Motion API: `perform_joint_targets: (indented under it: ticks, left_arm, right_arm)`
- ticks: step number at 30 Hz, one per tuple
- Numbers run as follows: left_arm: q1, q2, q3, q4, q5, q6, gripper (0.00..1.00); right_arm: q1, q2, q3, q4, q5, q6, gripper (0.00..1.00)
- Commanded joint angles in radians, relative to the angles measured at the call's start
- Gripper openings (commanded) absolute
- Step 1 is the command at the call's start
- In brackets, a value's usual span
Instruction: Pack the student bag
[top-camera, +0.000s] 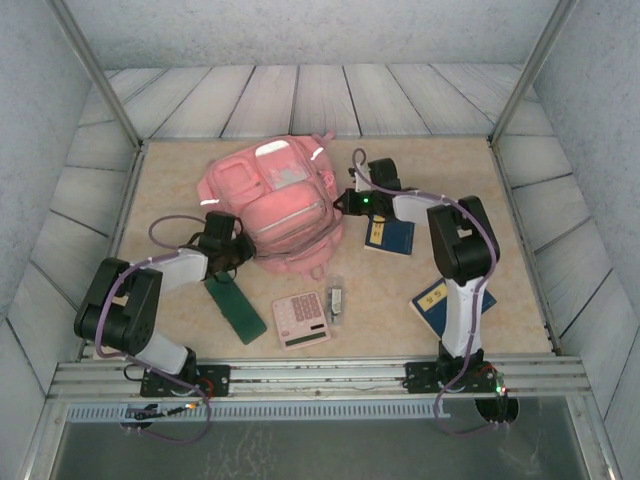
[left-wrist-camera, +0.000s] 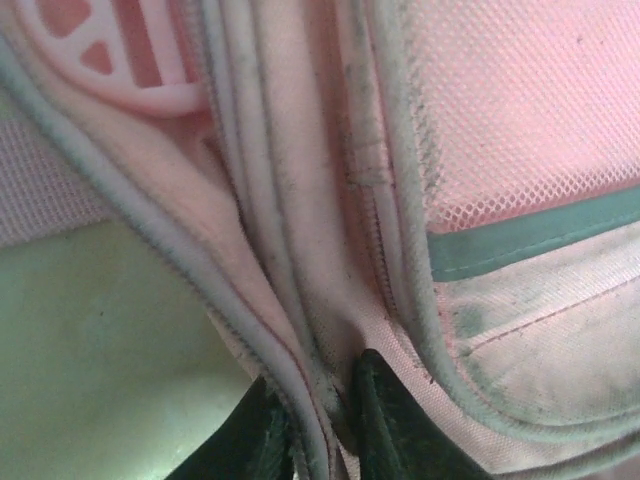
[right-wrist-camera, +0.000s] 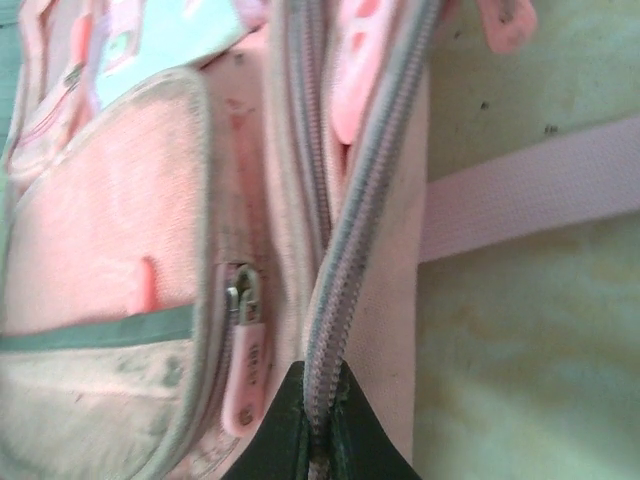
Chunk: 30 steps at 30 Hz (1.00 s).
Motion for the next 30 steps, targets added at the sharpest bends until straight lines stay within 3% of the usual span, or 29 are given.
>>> perform_joint_targets:
  ticks: [1,8,14,19,24,27,30]
  left_arm:
    - [0.000,0.013,0.066,-0.042,-0.022,0.049,0.13]
    - [0.048,0.112,0.239,-0.111,0.001,0.190,0.08]
    - [0.090,0.236,0.407,-0.165,0.020,0.304,0.07]
    - [0.110,0.335,0.527,-0.213,0.044,0.384,0.07]
    - [0.132,0.397,0.604,-0.224,0.049,0.431,0.07]
    - [0.146,0.414,0.642,-0.232,0.042,0.463,0.08]
    - [0.165,0.416,0.675,-0.265,0.043,0.482,0.18]
  right_arm:
    - [0.022,-0.168,-0.044,-0.033,-0.067,-0.060,0.02]
    - [0.089,-0.356,-0.143,-0.146,-0.089,-0.098,0.01]
    - [0.174,-0.485,-0.267,-0.073,-0.060,0.019,0.03]
    - [0.229,-0.497,-0.360,0.004,0.005,0.136,0.08]
    - [0.249,-0.449,-0.398,0.009,-0.019,0.200,0.11]
    - [0.250,-0.458,-0.383,-0.062,-0.002,0.161,0.24]
    - [0.248,-0.481,-0.329,-0.218,0.069,0.068,0.50]
